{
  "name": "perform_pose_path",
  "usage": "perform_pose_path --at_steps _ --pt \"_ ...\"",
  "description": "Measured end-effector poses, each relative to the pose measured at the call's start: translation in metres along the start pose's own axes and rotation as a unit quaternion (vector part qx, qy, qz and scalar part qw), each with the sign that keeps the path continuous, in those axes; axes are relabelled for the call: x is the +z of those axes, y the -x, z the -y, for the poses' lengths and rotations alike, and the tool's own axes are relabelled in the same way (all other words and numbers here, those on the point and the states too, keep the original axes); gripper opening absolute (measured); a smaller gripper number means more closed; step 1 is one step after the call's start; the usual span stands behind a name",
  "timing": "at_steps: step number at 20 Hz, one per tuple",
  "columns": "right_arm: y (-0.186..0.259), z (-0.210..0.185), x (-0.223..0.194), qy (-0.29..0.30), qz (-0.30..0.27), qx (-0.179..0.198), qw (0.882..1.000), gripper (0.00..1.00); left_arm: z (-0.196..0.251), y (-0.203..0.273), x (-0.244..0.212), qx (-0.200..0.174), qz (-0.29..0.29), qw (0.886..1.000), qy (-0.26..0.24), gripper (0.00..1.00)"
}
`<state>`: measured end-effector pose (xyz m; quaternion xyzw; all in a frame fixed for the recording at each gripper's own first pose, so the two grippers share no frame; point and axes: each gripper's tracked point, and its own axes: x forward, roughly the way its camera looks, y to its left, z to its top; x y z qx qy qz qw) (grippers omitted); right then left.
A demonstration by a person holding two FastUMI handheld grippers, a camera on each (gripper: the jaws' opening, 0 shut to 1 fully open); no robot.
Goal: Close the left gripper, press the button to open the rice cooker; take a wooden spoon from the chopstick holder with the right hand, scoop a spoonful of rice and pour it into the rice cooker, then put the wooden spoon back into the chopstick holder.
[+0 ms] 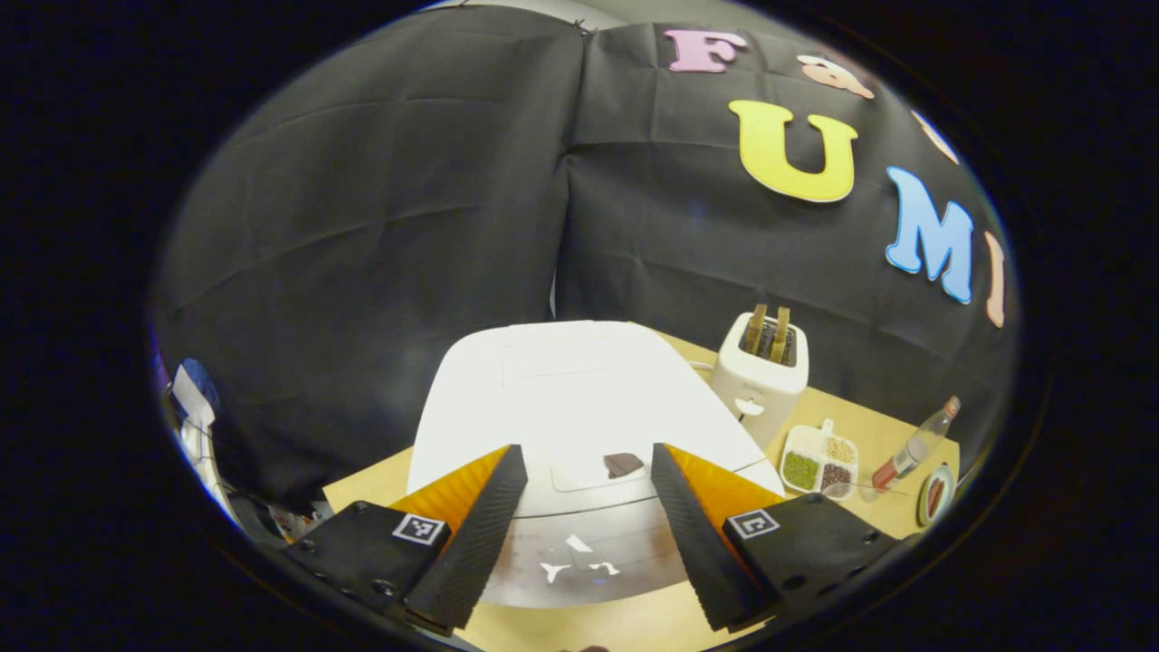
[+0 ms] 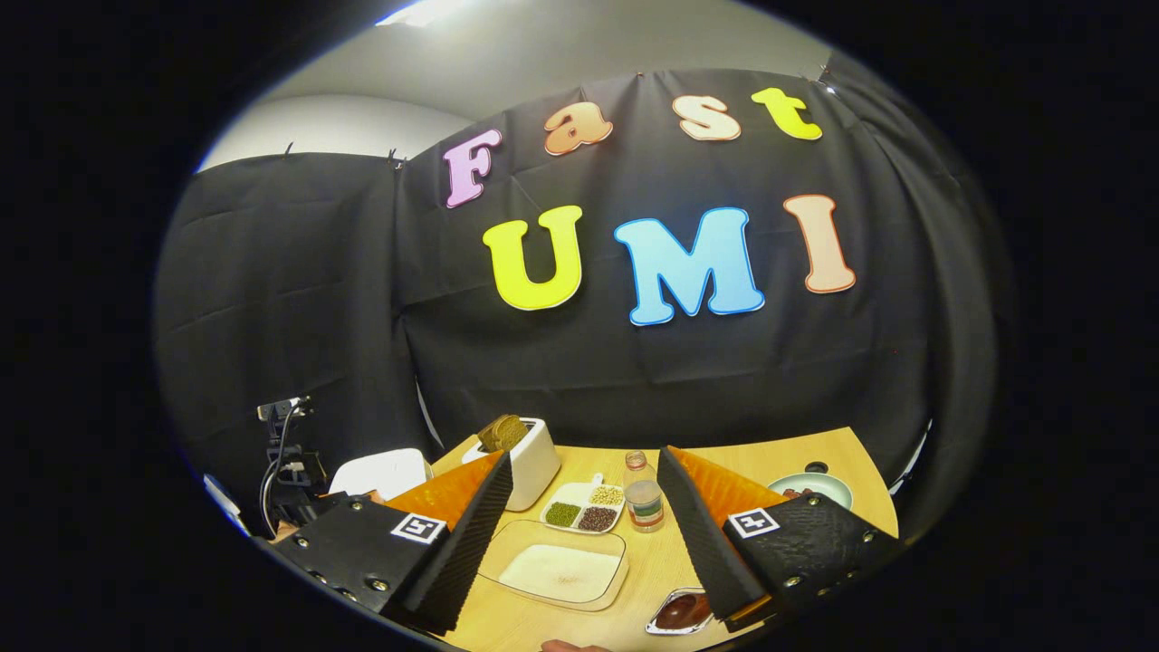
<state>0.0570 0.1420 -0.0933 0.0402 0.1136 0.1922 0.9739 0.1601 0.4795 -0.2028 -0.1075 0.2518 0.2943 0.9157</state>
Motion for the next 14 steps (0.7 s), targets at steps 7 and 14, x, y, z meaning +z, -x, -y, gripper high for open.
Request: perform_pose_path --at_steps 7,14 --pt "0.011 0.015 0.008 0.005 0.010 -0.025 1.000 0.97 0.009 0.023 0.034 -0.026 0.038 0.999 -0.007 0.97" --pt "0.032 0.030 0.031 0.018 0.048 -0.068 0.996 0.97 0.069 0.093 0.113 -0.110 0.141 0.984 -0.013 0.97"
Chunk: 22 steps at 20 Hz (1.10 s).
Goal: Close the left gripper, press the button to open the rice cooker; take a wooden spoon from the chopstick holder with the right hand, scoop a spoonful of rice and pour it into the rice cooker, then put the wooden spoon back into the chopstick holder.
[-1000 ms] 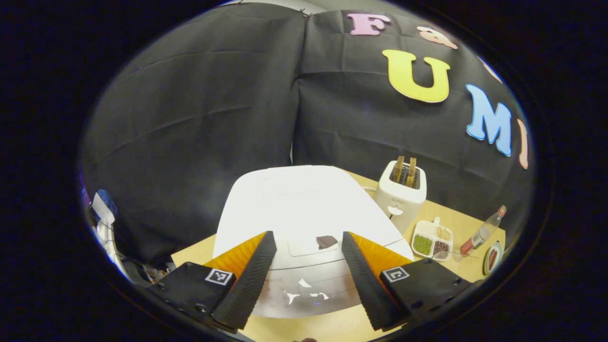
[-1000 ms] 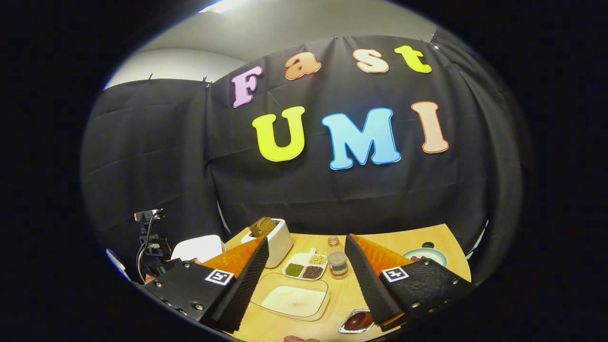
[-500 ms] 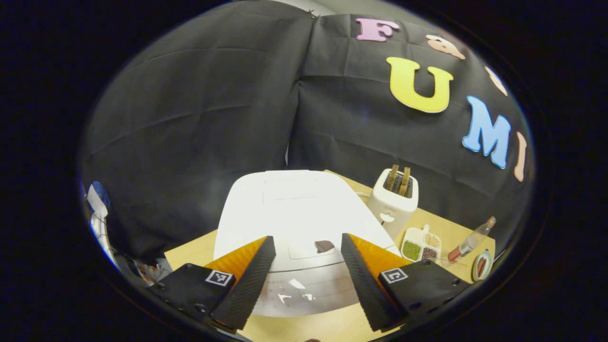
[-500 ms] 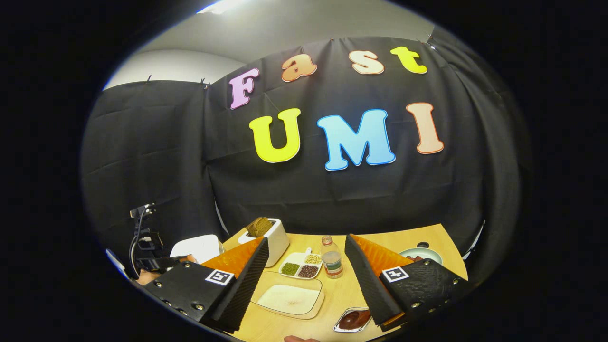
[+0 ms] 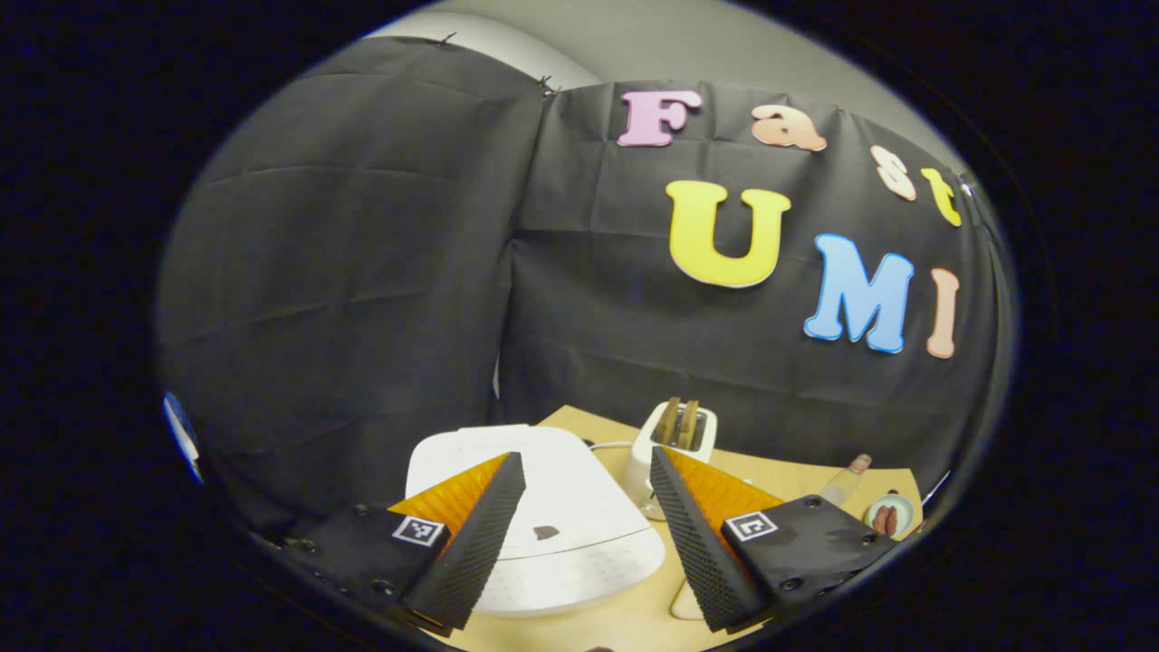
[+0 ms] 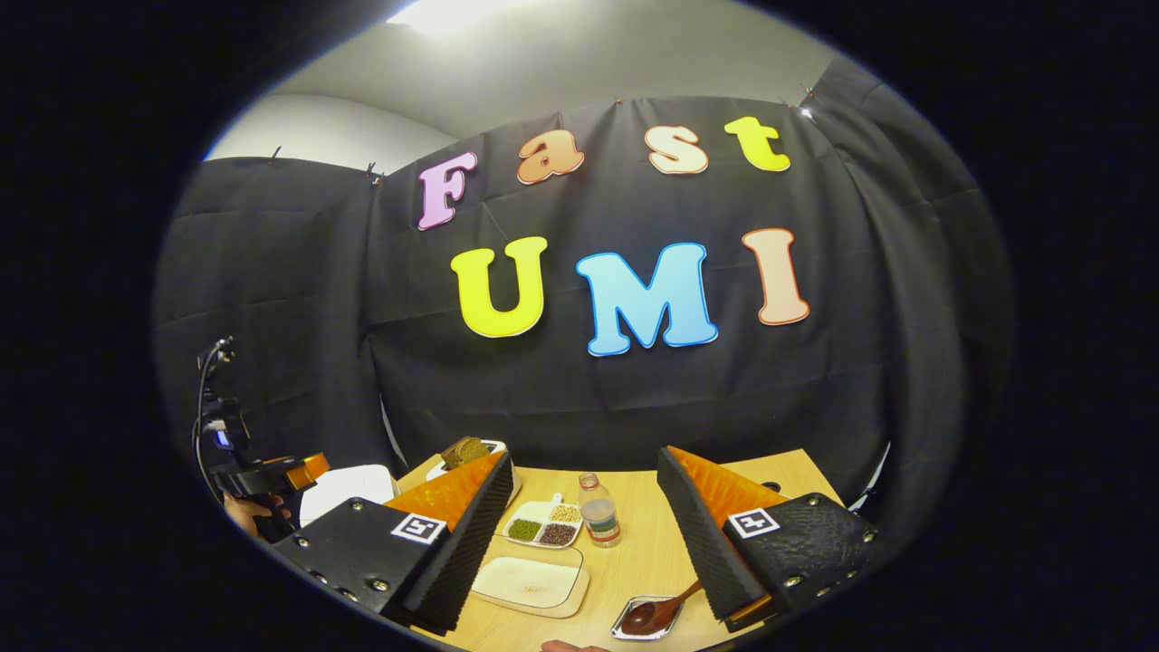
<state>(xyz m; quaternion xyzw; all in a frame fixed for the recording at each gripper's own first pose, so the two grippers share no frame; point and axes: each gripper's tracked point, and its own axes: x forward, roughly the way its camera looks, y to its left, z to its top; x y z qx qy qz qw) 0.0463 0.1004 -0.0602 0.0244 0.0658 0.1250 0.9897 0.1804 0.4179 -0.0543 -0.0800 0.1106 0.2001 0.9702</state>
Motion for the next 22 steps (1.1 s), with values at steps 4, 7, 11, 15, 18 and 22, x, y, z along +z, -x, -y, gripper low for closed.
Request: perform_pose_path --at_steps 4,7,11,15,18,22 --pt "0.009 0.016 0.010 0.000 0.014 -0.027 1.000 0.97 0.053 0.033 0.047 -0.052 0.053 0.997 -0.009 0.97" --pt "0.017 0.023 0.020 -0.006 0.021 -0.040 0.999 0.97 0.091 0.059 0.074 -0.087 0.086 0.992 -0.026 0.93" --pt "0.027 0.032 0.033 -0.006 0.038 -0.065 0.997 0.97 0.134 0.089 0.094 -0.124 0.122 0.983 -0.053 0.97" --pt "0.031 0.026 0.031 -0.005 0.037 -0.069 0.997 0.97 0.172 0.117 0.086 -0.161 0.132 0.974 -0.083 0.96" --pt "0.034 0.022 0.036 0.001 0.046 -0.073 0.996 0.97 0.186 0.128 0.083 -0.183 0.123 0.972 -0.079 0.99" --pt "0.037 0.020 0.037 0.005 0.051 -0.082 0.995 0.97 0.190 0.127 0.072 -0.206 0.099 0.971 -0.075 0.98"
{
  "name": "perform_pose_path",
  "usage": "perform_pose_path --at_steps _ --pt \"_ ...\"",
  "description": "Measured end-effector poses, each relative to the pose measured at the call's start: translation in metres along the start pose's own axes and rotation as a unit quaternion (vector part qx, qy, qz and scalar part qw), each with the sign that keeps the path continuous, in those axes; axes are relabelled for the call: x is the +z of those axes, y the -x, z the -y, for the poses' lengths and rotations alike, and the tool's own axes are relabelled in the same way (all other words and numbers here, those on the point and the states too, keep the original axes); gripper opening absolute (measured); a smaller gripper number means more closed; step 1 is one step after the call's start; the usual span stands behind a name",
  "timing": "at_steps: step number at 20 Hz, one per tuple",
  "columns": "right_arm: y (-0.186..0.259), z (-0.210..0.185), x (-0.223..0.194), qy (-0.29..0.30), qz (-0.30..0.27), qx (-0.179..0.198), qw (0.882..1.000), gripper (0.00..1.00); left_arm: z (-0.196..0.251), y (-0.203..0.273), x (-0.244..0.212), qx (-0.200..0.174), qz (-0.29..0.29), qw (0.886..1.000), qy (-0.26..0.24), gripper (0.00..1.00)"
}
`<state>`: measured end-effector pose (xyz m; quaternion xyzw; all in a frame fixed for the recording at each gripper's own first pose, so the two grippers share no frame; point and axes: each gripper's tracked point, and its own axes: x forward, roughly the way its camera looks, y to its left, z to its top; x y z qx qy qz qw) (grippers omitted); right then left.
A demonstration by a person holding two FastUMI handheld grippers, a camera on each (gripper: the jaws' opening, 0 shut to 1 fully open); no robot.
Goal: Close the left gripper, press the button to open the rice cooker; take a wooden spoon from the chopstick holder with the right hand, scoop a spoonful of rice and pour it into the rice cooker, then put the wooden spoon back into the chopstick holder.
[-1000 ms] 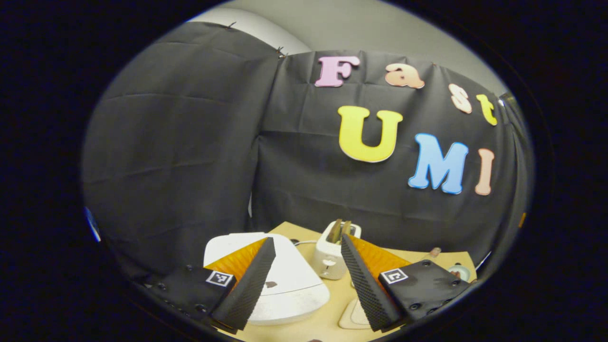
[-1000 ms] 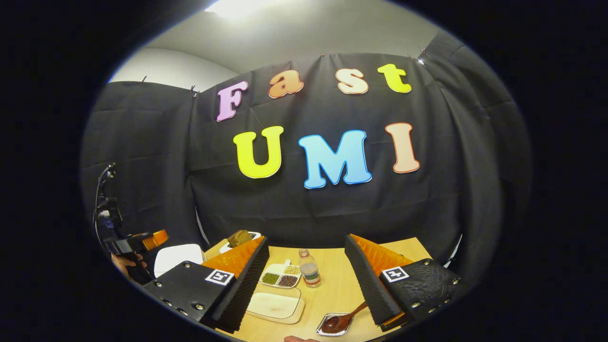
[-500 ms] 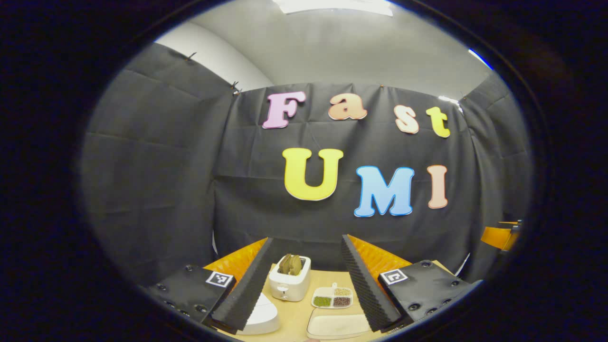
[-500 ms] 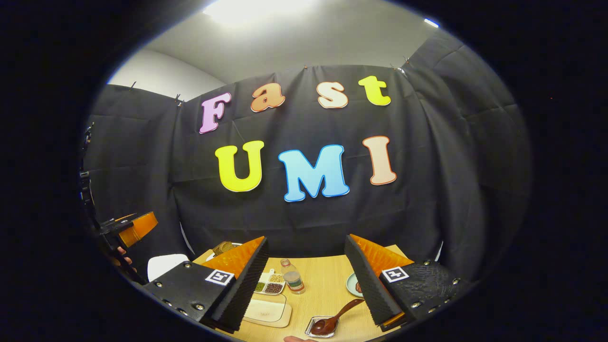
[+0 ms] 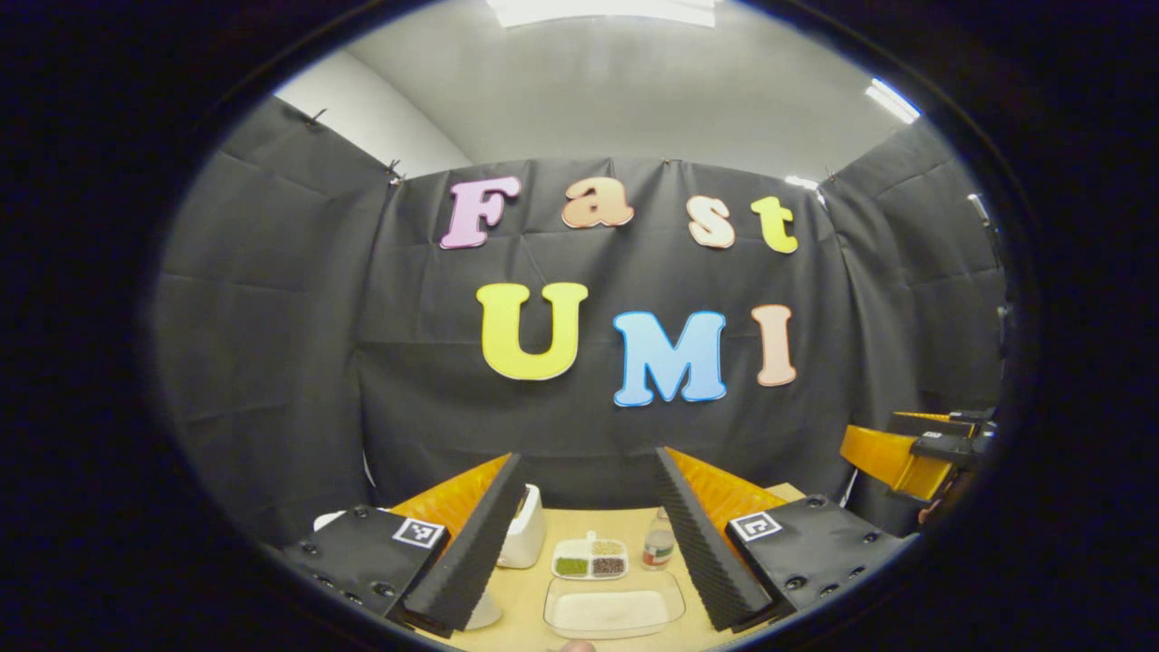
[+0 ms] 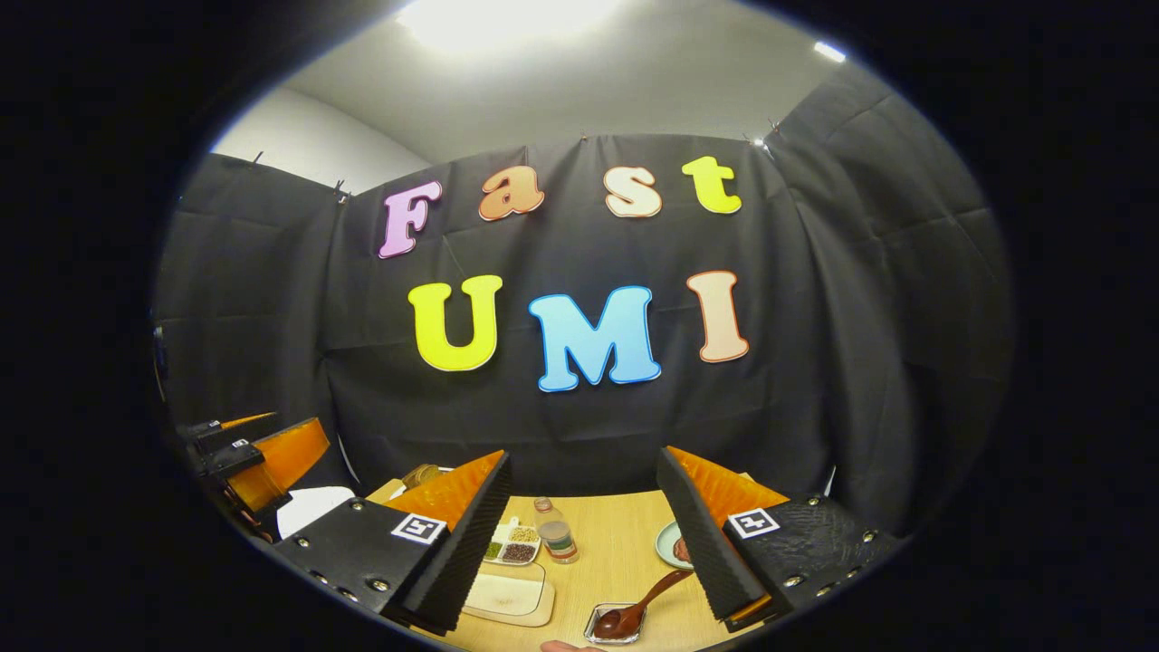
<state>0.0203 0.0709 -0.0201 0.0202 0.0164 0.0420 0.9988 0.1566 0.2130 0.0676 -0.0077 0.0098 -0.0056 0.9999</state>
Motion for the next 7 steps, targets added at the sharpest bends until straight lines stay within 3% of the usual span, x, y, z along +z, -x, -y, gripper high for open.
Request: perform_pose_path --at_steps 7 --pt "0.0035 -0.0099 -0.0028 0.005 -0.003 -0.014 1.000 0.97 -0.0087 0.0015 -0.0070 -0.017 -0.011 1.000 0.005 0.98"
